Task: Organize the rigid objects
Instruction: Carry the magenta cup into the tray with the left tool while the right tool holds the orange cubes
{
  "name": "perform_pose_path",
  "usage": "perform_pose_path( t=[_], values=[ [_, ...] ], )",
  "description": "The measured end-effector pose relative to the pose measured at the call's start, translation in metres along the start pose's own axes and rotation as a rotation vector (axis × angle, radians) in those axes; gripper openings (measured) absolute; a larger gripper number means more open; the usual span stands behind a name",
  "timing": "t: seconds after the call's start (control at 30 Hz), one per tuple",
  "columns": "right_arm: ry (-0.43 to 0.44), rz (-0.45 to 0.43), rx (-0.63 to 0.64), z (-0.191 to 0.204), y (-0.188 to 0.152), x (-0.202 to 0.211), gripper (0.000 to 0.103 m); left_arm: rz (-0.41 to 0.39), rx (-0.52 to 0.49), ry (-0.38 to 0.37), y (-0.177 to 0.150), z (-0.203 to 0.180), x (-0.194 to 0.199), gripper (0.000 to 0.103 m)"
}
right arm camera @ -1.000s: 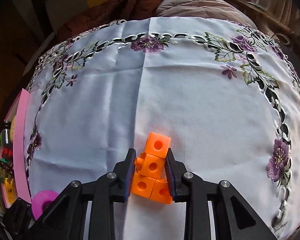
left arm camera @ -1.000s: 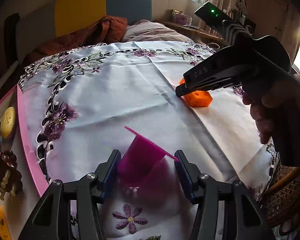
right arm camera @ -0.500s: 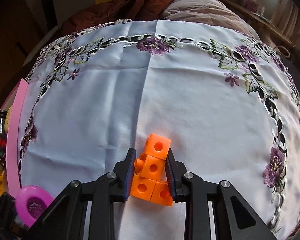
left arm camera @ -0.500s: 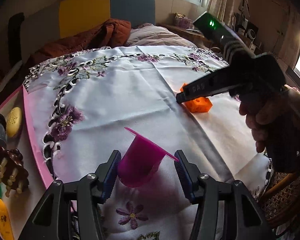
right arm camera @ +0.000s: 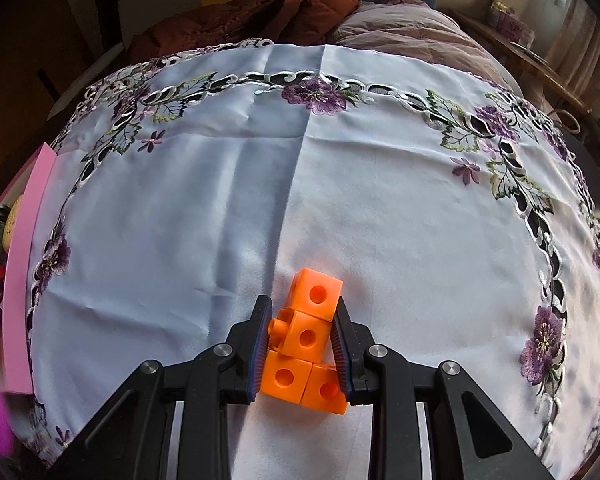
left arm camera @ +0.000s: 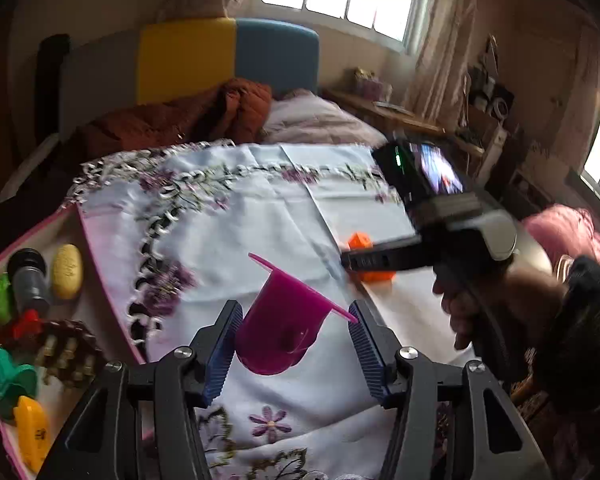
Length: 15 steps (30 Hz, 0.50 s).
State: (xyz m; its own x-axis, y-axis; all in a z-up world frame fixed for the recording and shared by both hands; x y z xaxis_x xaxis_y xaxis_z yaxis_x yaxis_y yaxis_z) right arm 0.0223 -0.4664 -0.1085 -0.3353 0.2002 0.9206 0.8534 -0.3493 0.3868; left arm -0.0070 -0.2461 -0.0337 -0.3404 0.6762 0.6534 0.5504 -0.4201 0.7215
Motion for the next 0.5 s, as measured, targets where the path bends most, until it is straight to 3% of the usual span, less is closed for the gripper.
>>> perform_pose_path(
  t=[0.3,0.5],
  values=[
    [-0.011,-0.008,0.019,0.002,0.000,0.000,0.030,-0.060,0.108,0.046,0.006,0.040,0.036,0.056],
    [-0.014,-0.009,0.024,0.002,0.001,0.001,0.030,-0.124,0.228,0.132,0.004,0.090,0.076,0.056]
  ],
)
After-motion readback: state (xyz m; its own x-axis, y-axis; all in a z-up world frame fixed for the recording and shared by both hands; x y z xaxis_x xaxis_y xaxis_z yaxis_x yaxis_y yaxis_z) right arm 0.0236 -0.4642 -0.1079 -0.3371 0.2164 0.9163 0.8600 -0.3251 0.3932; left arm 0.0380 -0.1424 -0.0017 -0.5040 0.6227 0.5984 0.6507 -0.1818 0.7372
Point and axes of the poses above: each gripper's, at about its wrist camera, not at the fingertips, and x roughly against the way its jaws point, z to its left, y to its top, the point moved 1 cm from there along -x, roughly the way its jaws point, and after that the axes turned 6 degrees about -y, right-handed, at the moved point
